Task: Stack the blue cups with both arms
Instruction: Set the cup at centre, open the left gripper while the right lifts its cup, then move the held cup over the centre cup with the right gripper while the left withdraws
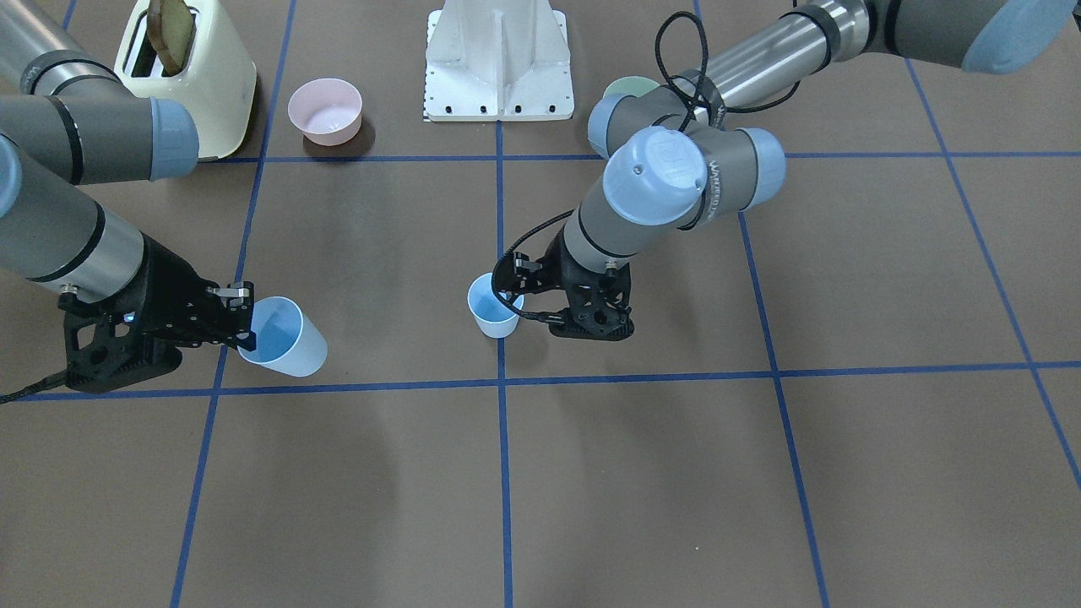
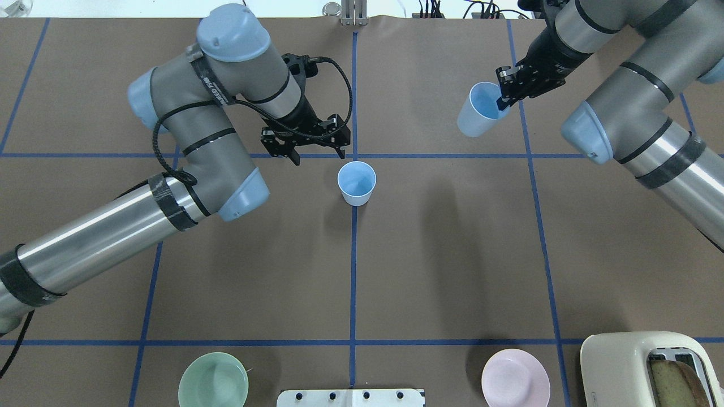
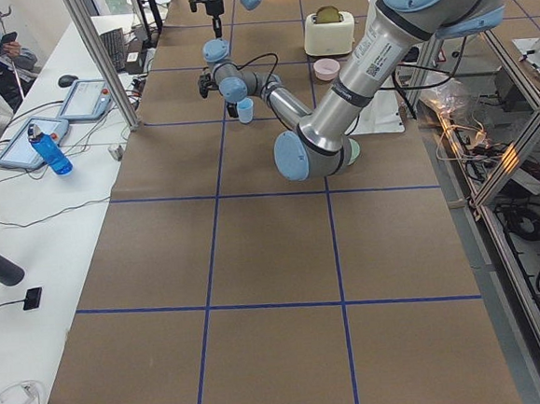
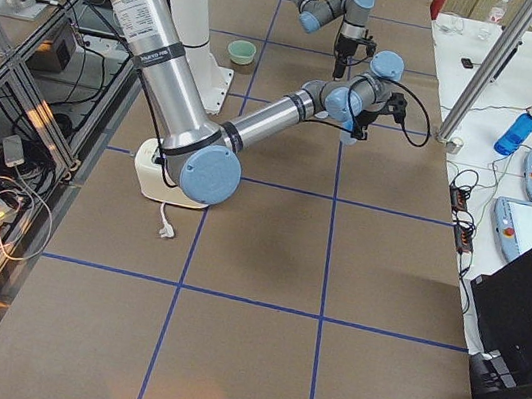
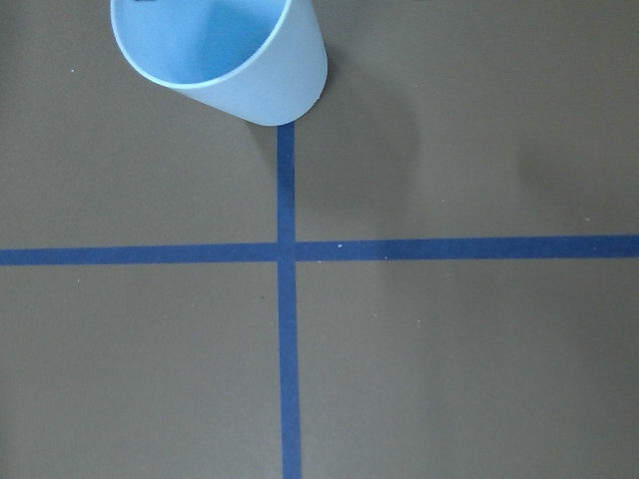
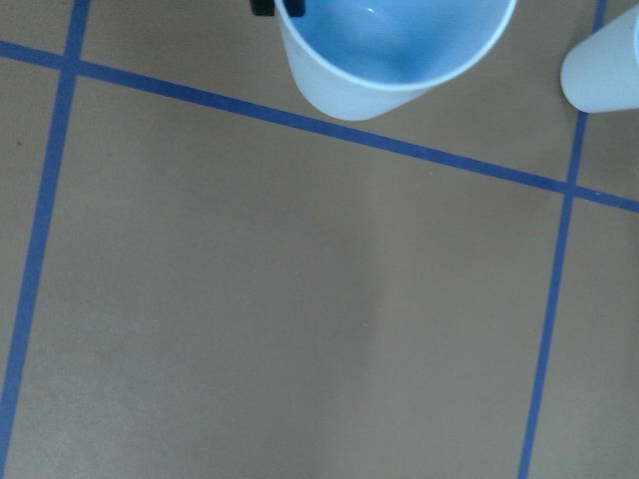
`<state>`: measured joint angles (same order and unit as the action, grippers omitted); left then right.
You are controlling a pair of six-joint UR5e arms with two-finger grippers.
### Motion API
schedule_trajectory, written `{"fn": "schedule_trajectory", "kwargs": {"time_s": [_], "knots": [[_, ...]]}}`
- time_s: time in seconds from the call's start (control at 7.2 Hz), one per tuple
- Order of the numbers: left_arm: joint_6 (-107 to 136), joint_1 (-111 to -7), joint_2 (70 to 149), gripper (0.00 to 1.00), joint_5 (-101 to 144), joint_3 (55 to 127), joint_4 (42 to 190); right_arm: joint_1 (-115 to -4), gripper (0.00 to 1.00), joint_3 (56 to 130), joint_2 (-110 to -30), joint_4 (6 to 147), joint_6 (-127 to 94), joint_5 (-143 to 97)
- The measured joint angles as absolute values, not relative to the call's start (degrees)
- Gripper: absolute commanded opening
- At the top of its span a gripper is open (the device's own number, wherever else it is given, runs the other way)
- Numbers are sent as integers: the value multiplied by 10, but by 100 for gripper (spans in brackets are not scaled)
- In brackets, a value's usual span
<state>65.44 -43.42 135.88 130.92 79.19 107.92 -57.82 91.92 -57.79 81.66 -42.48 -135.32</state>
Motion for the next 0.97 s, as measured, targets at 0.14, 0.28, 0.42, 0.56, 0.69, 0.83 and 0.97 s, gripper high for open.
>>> {"fn": "schedule_trajectory", "kwargs": {"time_s": [0.14, 0.28, 0.42, 0.56, 0.69, 0.83, 0.97], "knots": [[623, -460, 1327, 98, 1330, 811, 1075, -566, 0, 920, -563, 818, -455, -1352], [583, -487, 1296, 98, 1342, 833, 1055, -551, 0, 921, -550, 819, -486, -1349], [529, -514, 1272, 98, 1346, 857, 1011, -533, 0, 921, -534, 821, -520, -1339], [453, -544, 1254, 98, 1345, 884, 948, -510, 0, 922, -512, 832, -554, -1321], [371, -576, 1240, 98, 1343, 904, 889, -485, 0, 924, -484, 862, -580, -1304], [302, -605, 1228, 98, 1341, 913, 851, -463, 0, 927, -456, 902, -591, -1288], [261, -623, 1216, 98, 1341, 915, 835, -440, 0, 931, -434, 935, -595, -1269]]}}
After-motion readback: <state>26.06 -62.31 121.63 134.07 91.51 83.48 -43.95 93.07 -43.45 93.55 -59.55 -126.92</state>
